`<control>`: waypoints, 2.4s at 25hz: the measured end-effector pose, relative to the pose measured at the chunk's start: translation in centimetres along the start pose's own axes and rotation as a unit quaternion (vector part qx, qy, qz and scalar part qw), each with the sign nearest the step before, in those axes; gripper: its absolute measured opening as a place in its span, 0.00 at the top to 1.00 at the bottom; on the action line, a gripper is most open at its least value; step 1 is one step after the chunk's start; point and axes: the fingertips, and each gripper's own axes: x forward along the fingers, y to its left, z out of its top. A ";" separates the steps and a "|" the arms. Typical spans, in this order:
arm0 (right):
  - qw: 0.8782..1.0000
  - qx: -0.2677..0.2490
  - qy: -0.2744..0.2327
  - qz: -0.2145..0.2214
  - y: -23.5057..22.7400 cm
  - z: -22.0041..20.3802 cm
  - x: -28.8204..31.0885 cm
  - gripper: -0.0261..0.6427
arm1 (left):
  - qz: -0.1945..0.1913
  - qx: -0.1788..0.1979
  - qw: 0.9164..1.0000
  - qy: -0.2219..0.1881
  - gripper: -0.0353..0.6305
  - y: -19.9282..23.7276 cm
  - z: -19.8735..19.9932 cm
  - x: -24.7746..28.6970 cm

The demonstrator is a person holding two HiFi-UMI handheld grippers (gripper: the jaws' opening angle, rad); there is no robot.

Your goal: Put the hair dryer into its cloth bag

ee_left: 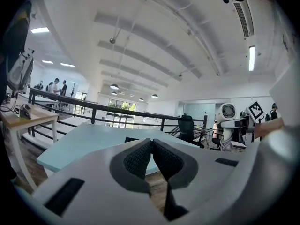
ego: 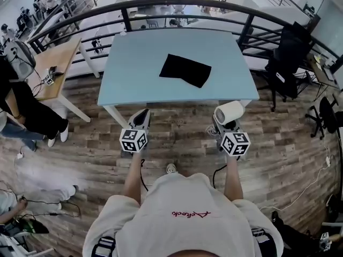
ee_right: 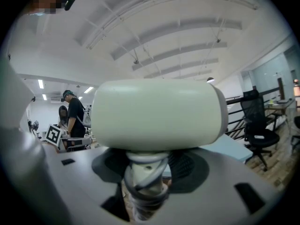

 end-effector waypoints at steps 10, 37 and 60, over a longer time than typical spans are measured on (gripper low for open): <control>1.000 0.000 0.004 -0.013 0.1 0.1 3.6 0.60 | -0.006 -0.008 1.000 0.000 0.91 3.7 0.1 2.5; 0.999 0.026 0.009 -0.016 -10.7 0.7 12.5 0.60 | -0.045 0.015 0.998 0.044 0.91 1.3 -0.3 18.0; 0.999 0.027 0.030 0.035 -29.3 6.1 26.4 0.60 | -0.033 0.010 0.996 0.079 0.91 -4.3 0.9 40.2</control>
